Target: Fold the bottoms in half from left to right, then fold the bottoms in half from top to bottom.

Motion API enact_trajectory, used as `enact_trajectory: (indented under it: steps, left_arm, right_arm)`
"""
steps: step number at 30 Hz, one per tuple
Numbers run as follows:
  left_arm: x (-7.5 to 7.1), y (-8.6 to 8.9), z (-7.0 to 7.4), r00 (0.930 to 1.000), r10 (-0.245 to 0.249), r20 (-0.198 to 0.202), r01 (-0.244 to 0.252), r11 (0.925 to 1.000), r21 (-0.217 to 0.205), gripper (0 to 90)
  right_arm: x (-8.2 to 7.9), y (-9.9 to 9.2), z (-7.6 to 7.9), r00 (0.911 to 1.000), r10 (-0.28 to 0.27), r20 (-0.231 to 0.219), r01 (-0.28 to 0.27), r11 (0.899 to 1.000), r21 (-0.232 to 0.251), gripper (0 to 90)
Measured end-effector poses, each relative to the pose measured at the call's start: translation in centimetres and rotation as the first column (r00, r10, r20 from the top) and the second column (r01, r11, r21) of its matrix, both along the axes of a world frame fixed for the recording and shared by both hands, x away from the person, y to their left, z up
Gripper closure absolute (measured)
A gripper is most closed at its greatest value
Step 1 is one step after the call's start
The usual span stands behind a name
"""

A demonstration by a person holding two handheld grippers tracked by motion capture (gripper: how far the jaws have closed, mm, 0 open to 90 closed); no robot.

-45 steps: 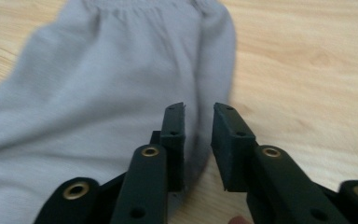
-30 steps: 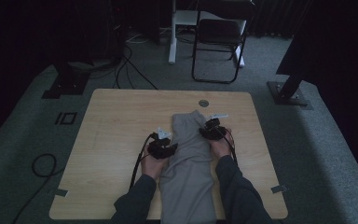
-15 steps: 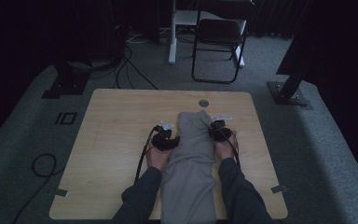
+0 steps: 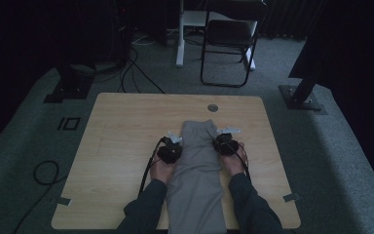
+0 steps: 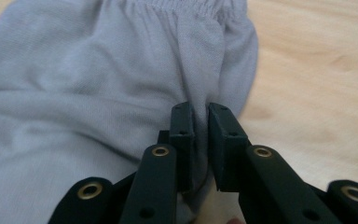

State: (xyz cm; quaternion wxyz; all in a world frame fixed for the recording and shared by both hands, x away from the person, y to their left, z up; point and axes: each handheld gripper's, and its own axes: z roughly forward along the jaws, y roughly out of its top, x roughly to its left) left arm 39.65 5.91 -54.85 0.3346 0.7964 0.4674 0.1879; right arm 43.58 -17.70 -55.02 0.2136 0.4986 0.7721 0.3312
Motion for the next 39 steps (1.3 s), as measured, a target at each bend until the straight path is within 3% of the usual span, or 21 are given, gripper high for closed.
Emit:
enact_trajectory:
  steps: [6,10,12,17,24,26,28,30,33,34,36,37,39]
  left_arm:
    - [-3.7,2.1,-0.1,0.9995,-0.028,-0.014,0.028,0.9993,-0.026,87.1]
    - [-5.6,3.0,-0.2,0.9991,-0.038,-0.021,0.037,0.9978,-0.055,85.8]
    - [-6.0,3.3,-0.3,0.9990,-0.039,-0.023,0.037,0.9970,-0.067,80.4]
    - [-5.5,4.0,-0.2,0.9990,-0.042,-0.018,0.040,0.9939,-0.103,63.8]
    - [-4.1,3.9,0.6,0.9997,-0.023,0.013,0.024,0.9915,-0.128,57.8]
    - [-3.8,3.9,0.7,0.9997,-0.023,0.010,0.024,0.9911,-0.131,55.2]
    - [-2.5,3.4,0.8,0.9999,-0.013,-0.004,0.013,0.9912,-0.132,53.1]
    - [-1.8,3.2,0.8,0.9999,-0.008,-0.010,0.007,0.9913,-0.132,52.5]
    - [-0.9,2.7,0.8,0.9999,0.006,-0.016,-0.009,0.9913,-0.131,50.6]
    - [-0.6,2.6,0.8,0.9998,0.007,-0.021,-0.010,0.9910,-0.134,50.6]
    - [-0.2,2.4,0.8,0.9996,0.015,-0.023,-0.017,0.9910,-0.133,50.5]
    - [0.0,2.3,0.8,0.9996,0.011,-0.025,-0.014,0.9917,-0.128,50.5]
    - [0.3,2.1,0.7,0.9995,0.015,-0.027,-0.018,0.9932,-0.115,50.5]
  right_arm:
    - [-2.9,-0.1,-0.1,0.9969,0.074,-0.024,-0.072,0.994,0.078,77.0]
    - [-4.7,0.1,0.0,0.9928,0.113,-0.040,-0.110,0.991,0.078,77.5]
    - [-5.0,0.1,0.1,0.9922,0.115,-0.049,-0.111,0.991,0.078,77.6]
    - [-4.7,0.2,0.1,0.9931,0.105,-0.052,-0.101,0.992,0.080,76.3]
    - [-4.4,0.5,0.3,0.9925,0.104,-0.064,-0.100,0.993,0.068,71.5]
    - [-4.4,0.6,0.4,0.9930,0.103,-0.057,-0.099,0.993,0.062,68.7]
    - [-3.9,0.8,1.3,0.9954,0.096,-0.002,-0.096,0.994,0.061,58.6]
    - [-3.7,0.9,1.5,0.9950,0.100,0.007,-0.100,0.993,0.063,56.5]
    - [-2.3,1.8,1.6,0.9922,0.124,-0.010,-0.124,0.992,0.031,54.9]
    - [-1.7,2.1,1.3,0.9909,0.130,-0.035,-0.129,0.991,0.020,57.6]
    - [-1.0,2.5,0.9,0.9826,0.167,-0.082,-0.166,0.986,0.020,74.8]
    - [-0.8,2.7,0.9,0.9817,0.173,-0.080,-0.173,0.985,-0.002,82.4]
    - [-0.8,2.7,1.4,0.9859,0.161,-0.045,-0.161,0.987,0.000,87.9]
